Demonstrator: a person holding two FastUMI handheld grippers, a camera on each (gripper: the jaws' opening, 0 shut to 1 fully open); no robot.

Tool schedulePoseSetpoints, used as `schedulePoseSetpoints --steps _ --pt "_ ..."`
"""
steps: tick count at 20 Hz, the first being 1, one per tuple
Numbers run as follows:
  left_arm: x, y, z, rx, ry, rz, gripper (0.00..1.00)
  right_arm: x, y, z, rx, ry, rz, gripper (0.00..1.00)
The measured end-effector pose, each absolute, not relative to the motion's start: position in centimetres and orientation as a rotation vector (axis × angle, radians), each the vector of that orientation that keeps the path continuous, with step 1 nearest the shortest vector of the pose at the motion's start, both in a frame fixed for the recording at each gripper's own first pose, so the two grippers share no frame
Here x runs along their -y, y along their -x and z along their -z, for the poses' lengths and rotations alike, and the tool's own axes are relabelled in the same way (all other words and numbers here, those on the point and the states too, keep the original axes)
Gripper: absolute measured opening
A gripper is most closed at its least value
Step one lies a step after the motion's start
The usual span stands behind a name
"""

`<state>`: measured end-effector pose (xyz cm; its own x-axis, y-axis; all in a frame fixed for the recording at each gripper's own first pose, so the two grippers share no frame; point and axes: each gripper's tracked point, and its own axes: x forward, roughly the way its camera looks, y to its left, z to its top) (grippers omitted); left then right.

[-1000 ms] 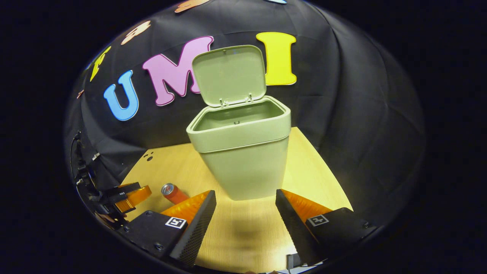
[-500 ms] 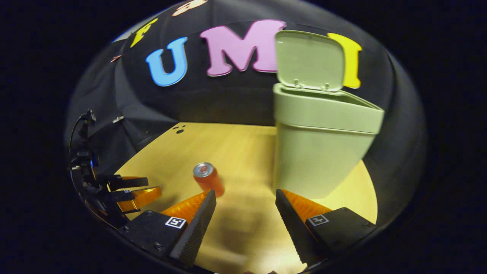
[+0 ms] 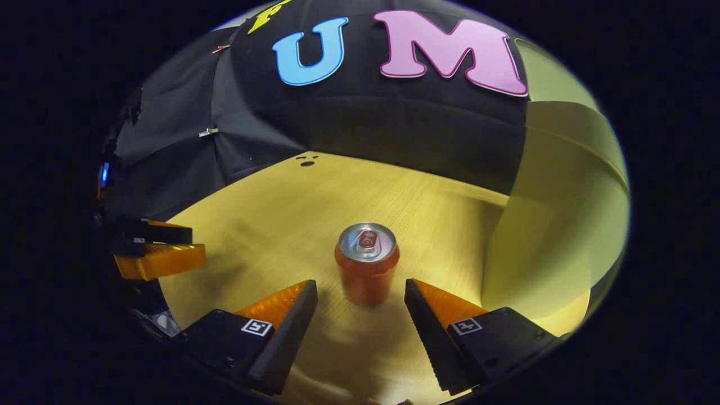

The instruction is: Press the lid of the desktop garbage bin to open it, pick up the crumpled paper on the desktop and throw it into the bin, then pick up the pop can on the desktop and drop it into the bin, and finally close the garbage bin lid.

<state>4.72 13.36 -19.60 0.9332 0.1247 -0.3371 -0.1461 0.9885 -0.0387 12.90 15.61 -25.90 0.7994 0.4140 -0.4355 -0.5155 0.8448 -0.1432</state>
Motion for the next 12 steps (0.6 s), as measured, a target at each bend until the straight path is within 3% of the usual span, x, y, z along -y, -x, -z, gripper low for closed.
schedulePoseSetpoints --steps 12 --pt "-14.1 -4.4 19.7 -0.355 0.060 -0.167 0.96 -17.5 -18.6 28.3 -0.412 0.175 -0.449 0.99"
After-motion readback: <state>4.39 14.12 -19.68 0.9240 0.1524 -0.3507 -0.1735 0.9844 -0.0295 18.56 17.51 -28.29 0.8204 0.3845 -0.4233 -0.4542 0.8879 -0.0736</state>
